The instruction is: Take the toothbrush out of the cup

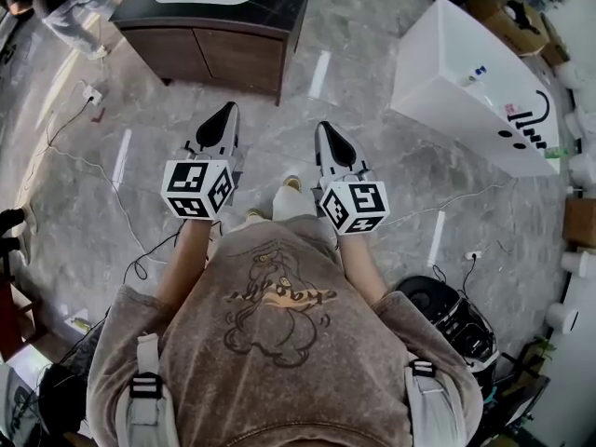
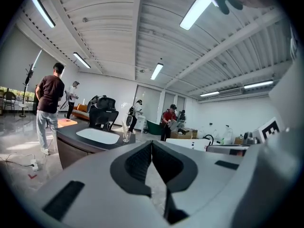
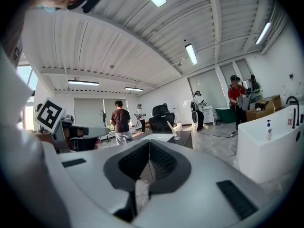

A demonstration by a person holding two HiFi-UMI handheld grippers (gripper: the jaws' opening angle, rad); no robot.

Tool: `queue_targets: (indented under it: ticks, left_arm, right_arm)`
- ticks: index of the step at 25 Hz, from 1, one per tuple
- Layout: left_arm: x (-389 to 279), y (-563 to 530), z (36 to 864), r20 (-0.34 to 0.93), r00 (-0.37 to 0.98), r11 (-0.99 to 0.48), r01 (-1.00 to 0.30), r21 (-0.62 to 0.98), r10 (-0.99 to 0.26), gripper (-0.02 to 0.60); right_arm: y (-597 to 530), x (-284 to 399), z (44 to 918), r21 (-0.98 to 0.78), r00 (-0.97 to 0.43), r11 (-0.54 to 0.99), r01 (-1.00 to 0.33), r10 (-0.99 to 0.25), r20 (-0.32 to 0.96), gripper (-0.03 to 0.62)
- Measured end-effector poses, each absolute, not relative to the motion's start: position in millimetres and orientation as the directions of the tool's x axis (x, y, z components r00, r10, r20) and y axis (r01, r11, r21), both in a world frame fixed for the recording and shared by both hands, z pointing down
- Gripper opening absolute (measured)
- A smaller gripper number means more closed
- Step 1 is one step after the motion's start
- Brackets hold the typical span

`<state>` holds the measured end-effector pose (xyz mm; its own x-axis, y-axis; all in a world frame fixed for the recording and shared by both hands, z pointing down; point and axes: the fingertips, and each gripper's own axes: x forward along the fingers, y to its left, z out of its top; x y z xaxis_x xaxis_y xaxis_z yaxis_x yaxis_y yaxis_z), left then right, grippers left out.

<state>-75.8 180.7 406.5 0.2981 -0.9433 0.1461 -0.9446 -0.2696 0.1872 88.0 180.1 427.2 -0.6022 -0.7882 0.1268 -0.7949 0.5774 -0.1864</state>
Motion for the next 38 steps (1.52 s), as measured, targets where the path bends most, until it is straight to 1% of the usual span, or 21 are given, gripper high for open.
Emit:
queue_targets:
  ticks: [18,26,30,38]
  left_arm:
    - [-89,110,425,0.175,0.313,-0.272,-0.936,0.222,-0.933,0.017]
    - [-98,48,423,0.164,0.317,-0.275,-0.932,0.235,-0.934,0.017]
    - [-99,12,425,0.179,0.331,-0.286,-0.929,0.237,-0.927,0.017]
    - [-99,-55,421,0.196,0.313,-0.263,-0.934,0.242,-0.929,0.017]
  right_arm:
    - [111,61,443,-0.195,-0.624,0.595,-0.779,-0.766,0.154,0.018]
    - [44,53,442,-0.203,-0.621,0.590,-0.781,-0.767,0.160,0.018]
    - [5,48,441,-0.214,-0.621,0.588,-0.780,-0.768,0.156,0.018]
    - [-62,43,437,-0.227,-0.645,0.609,-0.760,-0.748,0.155,0.018]
